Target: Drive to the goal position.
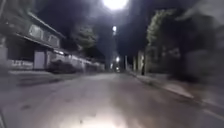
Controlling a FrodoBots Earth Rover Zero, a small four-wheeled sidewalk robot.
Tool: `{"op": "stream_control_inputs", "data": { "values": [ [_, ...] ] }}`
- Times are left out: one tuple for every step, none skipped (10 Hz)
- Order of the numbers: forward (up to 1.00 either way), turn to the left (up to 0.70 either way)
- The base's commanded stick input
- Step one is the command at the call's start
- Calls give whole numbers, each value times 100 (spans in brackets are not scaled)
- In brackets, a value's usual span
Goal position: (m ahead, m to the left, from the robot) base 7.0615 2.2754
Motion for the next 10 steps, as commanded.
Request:
{"op": "stream_control_inputs", "data": {
  "values": [
    [70, -35],
    [70, -13],
    [70, 0],
    [70, 0],
    [70, 0],
    [70, 0],
    [70, 0],
    [70, 0],
    [70, 0],
    [70, 0]
  ]
}}
